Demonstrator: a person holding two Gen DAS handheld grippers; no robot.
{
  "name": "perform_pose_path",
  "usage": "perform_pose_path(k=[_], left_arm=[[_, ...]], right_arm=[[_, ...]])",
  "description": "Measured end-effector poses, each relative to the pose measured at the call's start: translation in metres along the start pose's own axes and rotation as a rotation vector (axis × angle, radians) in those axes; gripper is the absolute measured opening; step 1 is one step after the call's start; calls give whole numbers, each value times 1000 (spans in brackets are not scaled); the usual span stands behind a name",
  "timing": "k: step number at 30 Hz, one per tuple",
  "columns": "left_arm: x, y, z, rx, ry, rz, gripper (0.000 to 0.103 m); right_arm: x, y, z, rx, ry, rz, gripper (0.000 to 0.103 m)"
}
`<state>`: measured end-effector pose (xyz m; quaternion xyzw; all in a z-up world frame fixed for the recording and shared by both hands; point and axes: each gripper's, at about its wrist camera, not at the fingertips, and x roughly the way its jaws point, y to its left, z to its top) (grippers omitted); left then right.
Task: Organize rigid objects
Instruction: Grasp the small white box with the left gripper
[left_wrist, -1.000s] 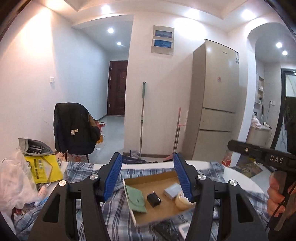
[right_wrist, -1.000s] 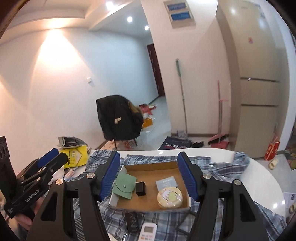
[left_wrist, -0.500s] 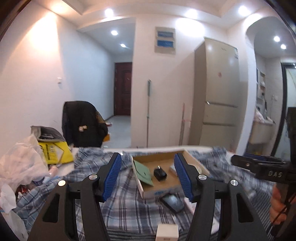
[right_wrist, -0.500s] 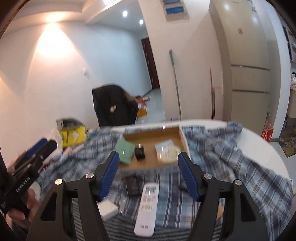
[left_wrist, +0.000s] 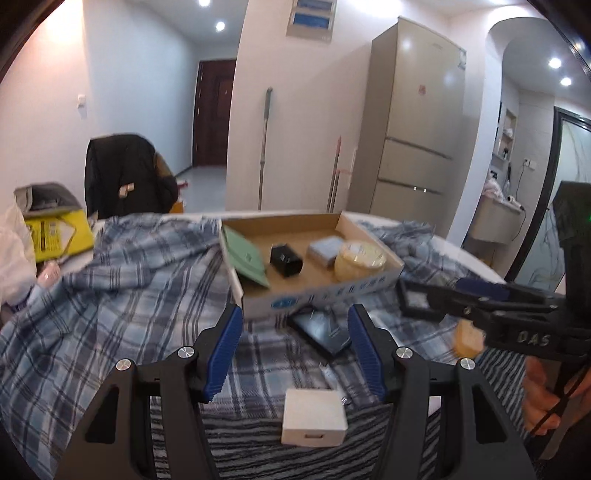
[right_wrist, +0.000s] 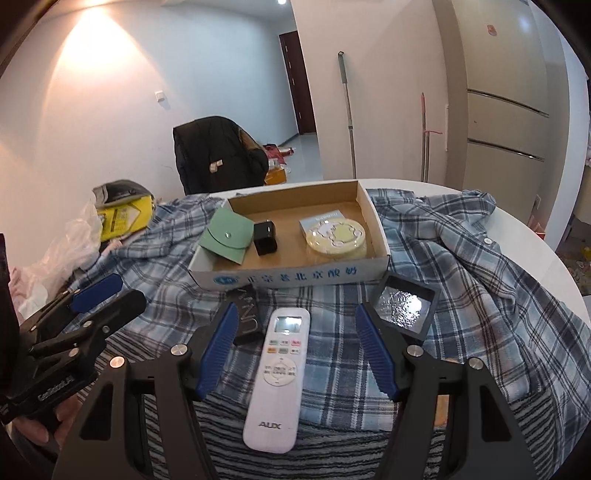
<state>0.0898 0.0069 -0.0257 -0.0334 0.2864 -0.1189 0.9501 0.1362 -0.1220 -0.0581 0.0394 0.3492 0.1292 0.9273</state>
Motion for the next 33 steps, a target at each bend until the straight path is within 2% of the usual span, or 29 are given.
perform_pose_path(k=[3,7,10,15,24,27,31,33], left_arm=[[15,-3,-7,24,93,-12,62],[25,-10,-18,49,209,-119,62],[27,-15,-24,54,256,-182,62],[41,-18,-32,67,325,-167,62],[42,-15,-32,65,328,-153,62],[43,-11,-32,53,336,-126,62],[53,-6,-36,41,395,-88,62],[57,-6,-39,34,418,-99,62]], right_arm=[[6,-2,-3,1,15,2,65],[15,-6,-6,7,43,10,65],[21,-9,-8,11,58,3,65],[25,-14,-10,34,80,23,65],[18,-9,-10,2,57,12,65],[17,-9,-10,-2,52,9,65],[18,-9,-10,-6,55,9,65],[18,-9,-10,-10,57,10,65]])
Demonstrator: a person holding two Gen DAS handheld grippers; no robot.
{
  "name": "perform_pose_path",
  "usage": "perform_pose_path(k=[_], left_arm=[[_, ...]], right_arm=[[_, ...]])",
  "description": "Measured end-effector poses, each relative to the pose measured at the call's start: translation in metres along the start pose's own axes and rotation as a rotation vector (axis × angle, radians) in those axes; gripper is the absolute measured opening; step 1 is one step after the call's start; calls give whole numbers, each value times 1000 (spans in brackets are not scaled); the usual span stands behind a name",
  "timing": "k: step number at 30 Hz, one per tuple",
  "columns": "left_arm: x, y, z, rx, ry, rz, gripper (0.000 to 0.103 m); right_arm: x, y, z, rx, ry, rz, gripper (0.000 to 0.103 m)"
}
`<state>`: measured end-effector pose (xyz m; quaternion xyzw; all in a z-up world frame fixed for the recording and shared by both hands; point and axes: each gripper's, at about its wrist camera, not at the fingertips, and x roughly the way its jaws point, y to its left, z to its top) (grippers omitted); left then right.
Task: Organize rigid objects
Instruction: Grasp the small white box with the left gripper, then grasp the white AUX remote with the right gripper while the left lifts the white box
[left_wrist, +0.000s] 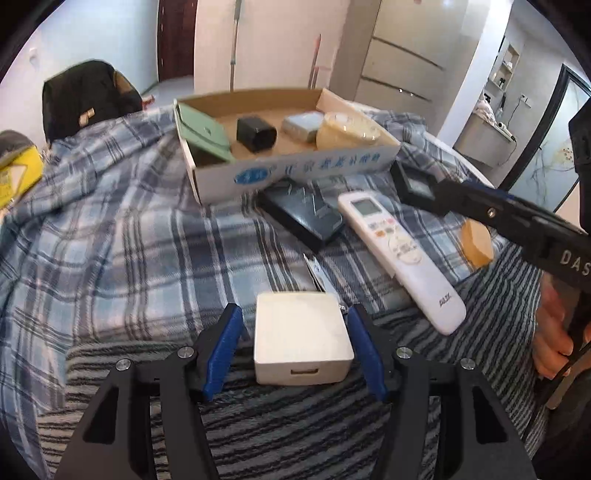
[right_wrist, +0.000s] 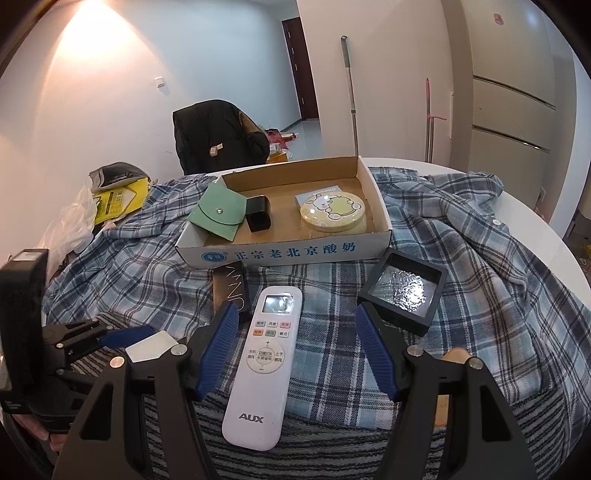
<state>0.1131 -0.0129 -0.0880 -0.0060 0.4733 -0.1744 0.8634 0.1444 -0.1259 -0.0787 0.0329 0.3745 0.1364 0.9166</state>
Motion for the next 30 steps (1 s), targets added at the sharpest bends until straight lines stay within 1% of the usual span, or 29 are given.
perform_pose_path(k=[2,3,4,7,9,12,15,16,19,23,25,30], left_arm=[[1,-1,0,4,3,5,62],[1,-1,-1,6,4,9,59],[2,-2,-1,6,8,19,52],[4,-2,-1,8,17,29,50],[3,-2,-1,7,10,33,48],[1,1,-1,-7,-7,21,48],[-11,6,0,-30,-67,-20,47],[-15,6,1,-34,-87,-19,48],[-32,7,2,-41,-188,10,47],[-50,12,4,-65,-318,74,47],[-54,16,5,-78,-359,107,47],[-57,19,4,-86,-382,134,48]], right_arm=[[1,0,0,-3,2,1,65],[1,0,0,-5,3,1,65],[1,0,0,-4,3,-1,65],[3,1,-1,-8,8,-10,65],[5,1,-1,-8,14,-17,65],[8,-1,-1,-3,21,-33,65],[12,-1,-1,3,45,-48,65],[12,-1,0,4,48,-50,65],[11,4,1,4,60,-52,65],[15,13,2,-6,90,-72,65],[20,19,2,-17,116,-79,65],[35,26,-5,-26,189,-70,65]])
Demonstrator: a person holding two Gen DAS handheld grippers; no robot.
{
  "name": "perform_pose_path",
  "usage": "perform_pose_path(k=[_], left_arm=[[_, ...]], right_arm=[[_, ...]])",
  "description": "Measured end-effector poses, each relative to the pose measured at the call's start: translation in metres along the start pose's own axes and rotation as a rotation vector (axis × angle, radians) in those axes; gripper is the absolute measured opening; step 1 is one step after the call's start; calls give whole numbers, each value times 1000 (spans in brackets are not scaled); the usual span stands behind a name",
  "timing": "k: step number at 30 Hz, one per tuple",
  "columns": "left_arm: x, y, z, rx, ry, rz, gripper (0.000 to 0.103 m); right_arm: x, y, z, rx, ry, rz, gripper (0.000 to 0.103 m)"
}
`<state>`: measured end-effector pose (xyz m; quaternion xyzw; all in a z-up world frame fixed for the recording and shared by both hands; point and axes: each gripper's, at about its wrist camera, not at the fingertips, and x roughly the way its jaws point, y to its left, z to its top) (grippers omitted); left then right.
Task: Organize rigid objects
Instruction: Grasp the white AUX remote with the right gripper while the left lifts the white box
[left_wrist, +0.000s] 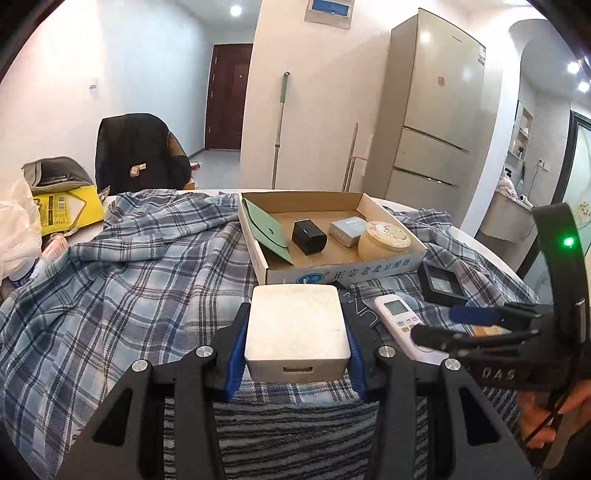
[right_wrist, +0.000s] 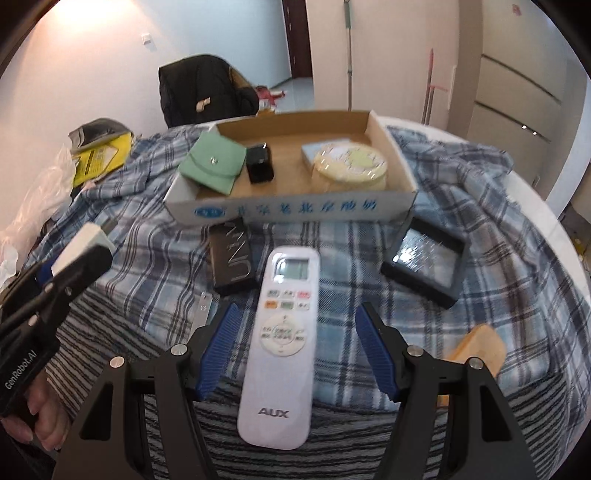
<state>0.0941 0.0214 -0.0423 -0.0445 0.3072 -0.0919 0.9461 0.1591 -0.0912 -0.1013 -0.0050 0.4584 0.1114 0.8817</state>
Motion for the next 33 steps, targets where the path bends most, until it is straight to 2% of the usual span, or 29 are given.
perform_pose_path(k=[10,14,17,20,25,30,33], left_arm=[[-2,-5,-2,28,-8,19,48],[-1,-4,-2,27,-1,23,48],[0,-3,-2,18,3,26,48],[1,-1,-2,10,10,25,48],[1,-1,-2,10,5,24,48],[-3,-1,0,9,6,30,48],[-13,0,6,-20,11,-10,48]], right_arm=[[20,-5,-6,29,77,-6,66],[29,2,-8,-6,111,-30,64],[30,8,-9,-41,102,-59,56],[26,8,-10,-44,83,-50,42],[24,7,-10,-49,76,-46,40],[11,1,-8,-59,42,-78,39],[-1,-4,-9,-72,25,-83,39]])
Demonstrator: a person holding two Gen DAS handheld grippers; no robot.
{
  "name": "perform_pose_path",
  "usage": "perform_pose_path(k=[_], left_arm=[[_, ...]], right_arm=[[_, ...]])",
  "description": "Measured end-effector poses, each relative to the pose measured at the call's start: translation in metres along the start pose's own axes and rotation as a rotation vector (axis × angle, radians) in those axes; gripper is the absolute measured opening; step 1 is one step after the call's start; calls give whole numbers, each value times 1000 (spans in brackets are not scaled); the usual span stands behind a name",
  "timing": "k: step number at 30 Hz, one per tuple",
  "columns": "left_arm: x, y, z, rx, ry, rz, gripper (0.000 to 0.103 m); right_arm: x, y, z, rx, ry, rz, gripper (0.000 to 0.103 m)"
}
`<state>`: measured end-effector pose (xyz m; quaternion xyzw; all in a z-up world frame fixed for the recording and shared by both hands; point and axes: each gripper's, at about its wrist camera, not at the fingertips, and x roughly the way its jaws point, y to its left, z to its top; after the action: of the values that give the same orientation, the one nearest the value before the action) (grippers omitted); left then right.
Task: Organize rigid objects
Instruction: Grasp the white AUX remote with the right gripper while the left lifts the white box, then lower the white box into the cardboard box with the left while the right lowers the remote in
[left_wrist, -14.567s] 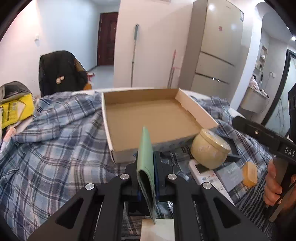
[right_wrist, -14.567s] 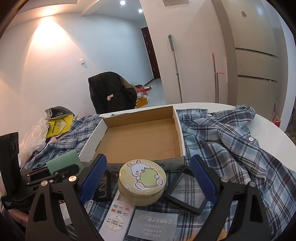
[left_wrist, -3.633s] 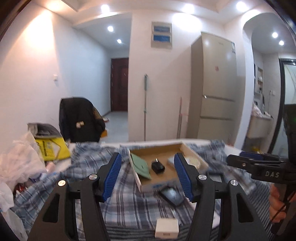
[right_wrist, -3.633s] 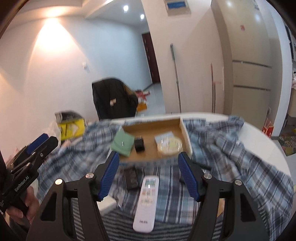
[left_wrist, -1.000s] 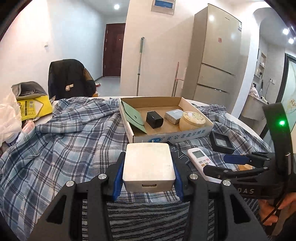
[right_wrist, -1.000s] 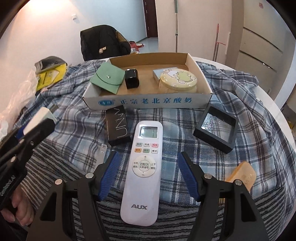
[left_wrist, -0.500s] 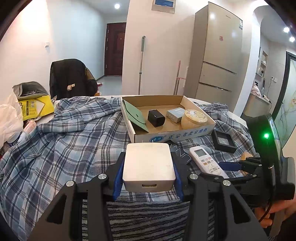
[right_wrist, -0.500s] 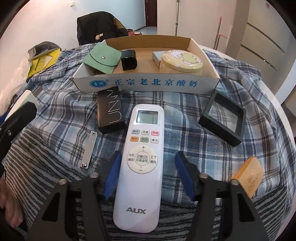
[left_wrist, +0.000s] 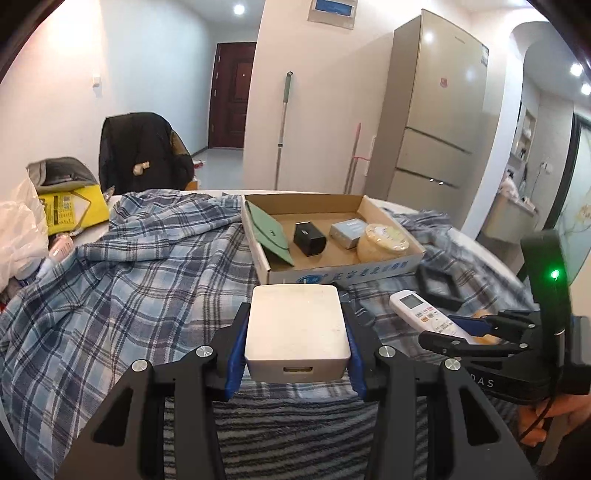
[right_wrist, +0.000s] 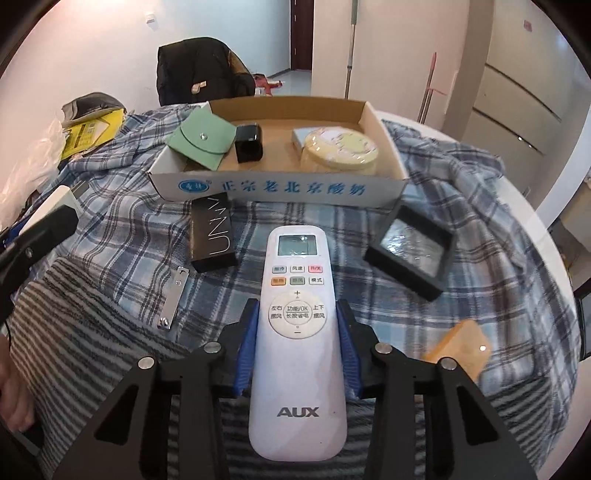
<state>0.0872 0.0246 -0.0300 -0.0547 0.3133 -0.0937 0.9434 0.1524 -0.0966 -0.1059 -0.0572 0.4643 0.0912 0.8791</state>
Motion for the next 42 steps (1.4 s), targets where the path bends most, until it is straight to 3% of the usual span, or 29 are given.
perform_pose_path(k=[4,8,14,19,22,27,31,35,38,42], left_arm=[[-11,-4,7,15,-5,4,48],[-17,-5,20,21,35,-59,48],[-32,-21,52,78,-28,-5,48],[-19,-33,100,44,-64,18,48],[1,-37,137,51,-78,47,48],[25,-30,168,16,-139,115,48],[58,-24,165,-10,-86,81,48],[94,-21,146,14,-55,99,48],[119,-9,127,-36,5,14,48],[138,-10,115,0,35,48,48]], right_arm=[[-19,-12,3,1,-30,-8,39],[-38,-20,14,-5,-77,-18,39],[-69,-30,43,44,-175,27,39],[-86,-29,97,90,-294,1,39],[-85,-29,133,130,-318,18,39],[-68,-46,172,257,-323,-4,39],[-36,-58,181,295,-281,10,39],[11,-63,173,271,-215,35,39],[39,-63,165,254,-170,76,39],[58,-57,163,211,-143,22,39]])
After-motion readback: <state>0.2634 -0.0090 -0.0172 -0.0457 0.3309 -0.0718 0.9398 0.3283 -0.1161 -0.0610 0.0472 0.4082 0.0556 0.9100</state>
